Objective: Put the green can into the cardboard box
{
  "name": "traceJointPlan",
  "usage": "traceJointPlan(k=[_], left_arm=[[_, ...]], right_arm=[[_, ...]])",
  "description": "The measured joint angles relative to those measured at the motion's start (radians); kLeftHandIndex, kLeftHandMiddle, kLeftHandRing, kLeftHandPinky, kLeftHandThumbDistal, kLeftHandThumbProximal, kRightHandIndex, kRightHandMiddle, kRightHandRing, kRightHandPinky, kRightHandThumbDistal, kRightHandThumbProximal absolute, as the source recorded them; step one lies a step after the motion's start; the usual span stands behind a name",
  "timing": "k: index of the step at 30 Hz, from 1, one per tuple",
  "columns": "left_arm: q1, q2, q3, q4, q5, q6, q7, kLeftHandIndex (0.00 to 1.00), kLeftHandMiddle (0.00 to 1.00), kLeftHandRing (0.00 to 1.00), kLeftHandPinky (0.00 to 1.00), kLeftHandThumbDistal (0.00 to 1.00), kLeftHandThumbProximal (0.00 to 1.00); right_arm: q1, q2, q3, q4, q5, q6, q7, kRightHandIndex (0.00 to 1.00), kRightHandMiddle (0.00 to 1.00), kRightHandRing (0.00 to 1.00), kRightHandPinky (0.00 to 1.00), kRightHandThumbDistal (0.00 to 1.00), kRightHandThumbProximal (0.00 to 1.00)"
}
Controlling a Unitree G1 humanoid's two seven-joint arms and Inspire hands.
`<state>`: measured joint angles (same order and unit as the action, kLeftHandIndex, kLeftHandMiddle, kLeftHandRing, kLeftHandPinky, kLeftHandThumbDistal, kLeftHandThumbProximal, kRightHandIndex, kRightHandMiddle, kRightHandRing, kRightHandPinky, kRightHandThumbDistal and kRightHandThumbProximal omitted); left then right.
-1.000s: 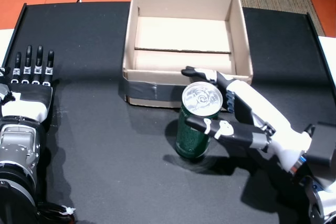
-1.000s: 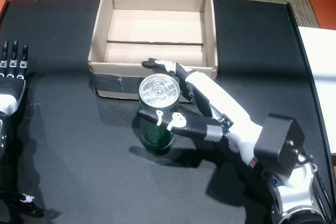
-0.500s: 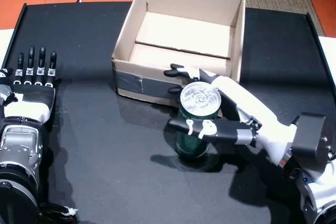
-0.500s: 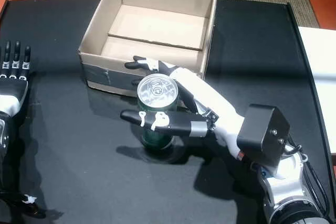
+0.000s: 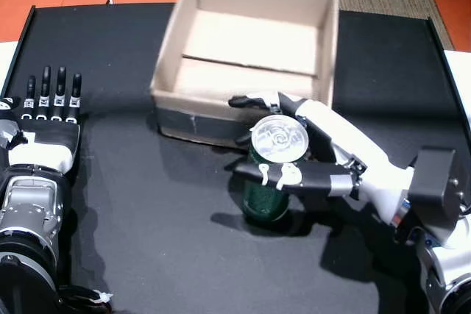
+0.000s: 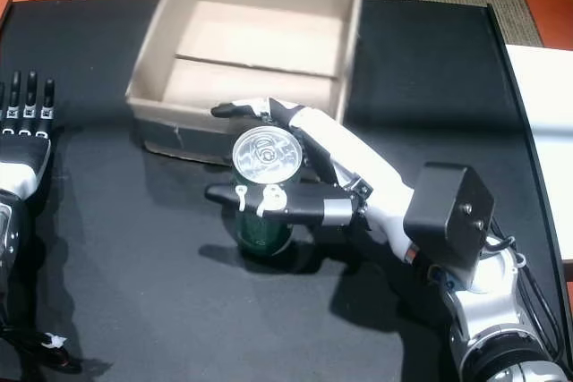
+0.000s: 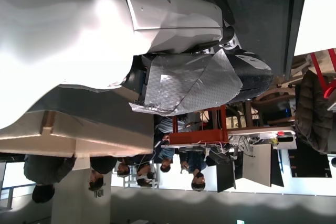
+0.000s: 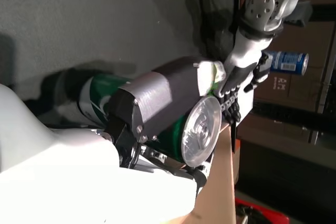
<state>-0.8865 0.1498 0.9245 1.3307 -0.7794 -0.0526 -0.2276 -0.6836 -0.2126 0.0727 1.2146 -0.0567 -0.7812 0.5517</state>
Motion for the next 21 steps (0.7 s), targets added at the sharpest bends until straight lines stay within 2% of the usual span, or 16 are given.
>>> traceJointPlan(k=[2, 5, 6, 12, 14, 21], left_arm=[[-0.001, -0.001, 0.005, 0.000, -0.002, 0.000, 0.000, 0.58, 0.63, 0.74, 0.85, 0.00, 1.00], [-0.004, -0.001, 0.012, 0.000, -0.005, -0.001, 0.002, 0.58, 0.64, 0.75, 0.84, 0.00, 1.00], [-0.005, -0.001, 0.013, -0.001, -0.006, -0.001, 0.005, 0.59, 0.65, 0.76, 0.85, 0.00, 1.00], [-0.007, -0.002, 0.012, -0.001, -0.006, -0.001, 0.009, 0.59, 0.66, 0.76, 0.88, 0.00, 1.00], [-0.007, -0.002, 0.012, -0.001, -0.006, -0.001, 0.009, 0.59, 0.66, 0.76, 0.86, 0.00, 1.00], [-0.007, -0.002, 0.016, -0.003, -0.008, -0.002, 0.014, 0.59, 0.66, 0.75, 0.85, 0.00, 1.00]], right_arm=[[-0.010, -0.002, 0.010, 0.000, -0.025, 0.004, -0.048, 0.31, 0.35, 0.39, 0.59, 0.80, 0.23], [-0.015, -0.012, 0.026, 0.005, -0.032, 0.008, -0.081, 0.35, 0.37, 0.41, 0.58, 0.77, 0.28], [-0.015, -0.015, 0.027, 0.008, -0.034, 0.010, -0.084, 0.36, 0.38, 0.41, 0.57, 0.73, 0.29], [-0.007, -0.020, 0.035, 0.037, -0.068, 0.048, -0.065, 0.38, 0.38, 0.41, 0.57, 0.60, 0.27], [0.003, -0.019, 0.036, 0.043, -0.075, 0.062, -0.058, 0.39, 0.38, 0.40, 0.56, 0.55, 0.26], [0.008, -0.019, 0.034, 0.047, -0.085, 0.068, -0.056, 0.38, 0.36, 0.38, 0.56, 0.48, 0.28]])
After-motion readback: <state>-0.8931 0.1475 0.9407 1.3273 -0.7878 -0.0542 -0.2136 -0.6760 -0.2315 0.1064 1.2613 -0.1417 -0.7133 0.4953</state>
